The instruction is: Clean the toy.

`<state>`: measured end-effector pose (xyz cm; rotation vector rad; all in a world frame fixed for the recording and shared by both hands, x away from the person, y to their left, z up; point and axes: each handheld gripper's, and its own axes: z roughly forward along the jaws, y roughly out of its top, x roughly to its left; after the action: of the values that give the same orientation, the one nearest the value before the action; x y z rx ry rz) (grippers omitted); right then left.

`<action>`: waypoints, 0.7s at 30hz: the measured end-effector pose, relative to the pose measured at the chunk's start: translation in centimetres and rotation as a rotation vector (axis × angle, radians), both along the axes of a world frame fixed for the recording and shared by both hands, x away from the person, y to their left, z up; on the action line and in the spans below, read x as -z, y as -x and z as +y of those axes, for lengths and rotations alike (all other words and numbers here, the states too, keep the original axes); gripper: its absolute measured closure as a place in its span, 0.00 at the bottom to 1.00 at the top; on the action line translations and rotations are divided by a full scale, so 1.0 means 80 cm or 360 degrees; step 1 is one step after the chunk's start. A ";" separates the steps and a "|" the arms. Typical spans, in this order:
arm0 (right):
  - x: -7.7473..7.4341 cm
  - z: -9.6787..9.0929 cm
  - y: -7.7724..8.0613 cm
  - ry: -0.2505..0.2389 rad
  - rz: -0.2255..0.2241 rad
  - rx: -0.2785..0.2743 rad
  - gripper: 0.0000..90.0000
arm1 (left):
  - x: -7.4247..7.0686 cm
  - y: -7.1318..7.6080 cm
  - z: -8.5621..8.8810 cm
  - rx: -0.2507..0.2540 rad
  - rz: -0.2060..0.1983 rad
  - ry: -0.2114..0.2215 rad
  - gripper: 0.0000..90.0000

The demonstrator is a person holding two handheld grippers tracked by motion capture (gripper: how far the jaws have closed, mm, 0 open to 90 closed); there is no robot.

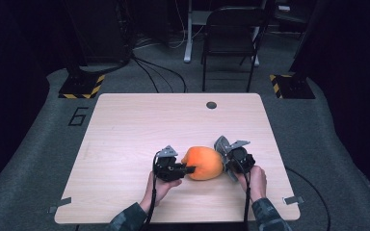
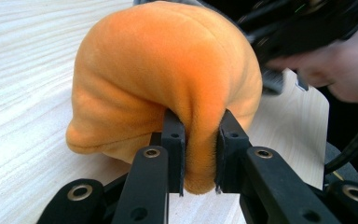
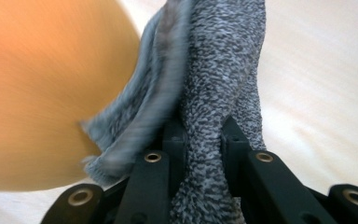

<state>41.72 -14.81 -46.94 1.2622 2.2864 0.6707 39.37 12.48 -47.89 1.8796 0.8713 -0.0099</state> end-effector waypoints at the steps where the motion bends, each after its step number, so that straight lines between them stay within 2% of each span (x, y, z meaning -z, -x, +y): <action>1: -0.011 -0.001 0.004 -0.0023 -0.0033 0.0006 0.85 | 0.000 0.000 0.000 -0.0003 0.0002 0.0001 0.85; 3: -0.039 0.000 0.017 -0.0074 -0.0111 -0.0013 0.85 | 0.000 0.000 0.000 -0.0001 -0.0002 -0.0004 0.85; 5: -0.067 0.005 0.031 -0.0157 -0.0227 -0.0072 0.85 | 0.000 0.001 -0.001 -0.0001 -0.0005 -0.0009 0.85; 7: -0.092 0.016 0.047 -0.0237 -0.0309 -0.0164 0.85 | 0.000 0.001 -0.001 -0.0001 -0.0010 -0.0012 0.85; 9: -0.105 0.035 0.060 -0.0296 -0.0365 -0.0272 0.85 | 0.000 0.001 -0.001 0.0003 -0.0017 -0.0019 0.85; 11: -0.106 0.055 0.069 -0.0285 -0.0374 -0.0364 0.85 | 0.000 0.001 -0.001 0.0000 -0.0014 -0.0011 0.85; 13: -0.095 0.073 0.071 -0.0230 -0.0332 -0.0421 0.85 | 0.000 0.002 -0.001 -0.0002 -0.0024 -0.0019 0.85; 15: -0.077 0.083 0.066 -0.0156 -0.0294 -0.0417 0.85 | 0.000 0.002 -0.001 0.0001 -0.0024 -0.0034 0.85; 17: -0.067 0.082 0.062 -0.0144 -0.0287 -0.0402 0.85 | 0.002 0.001 -0.002 0.0001 -0.0018 -0.0026 0.85; 19: -0.067 0.076 0.058 -0.0133 -0.0279 -0.0392 0.85 | 0.001 0.000 -0.001 0.0014 -0.0029 -0.0043 0.85; 21: -0.065 0.069 0.056 -0.0079 -0.0285 -0.0371 0.85 | 0.001 0.001 -0.001 0.0015 -0.0023 -0.0039 0.85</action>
<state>37.21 -9.33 -41.71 0.9227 2.2981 0.8884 39.32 12.40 -48.01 1.9043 0.8558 0.0086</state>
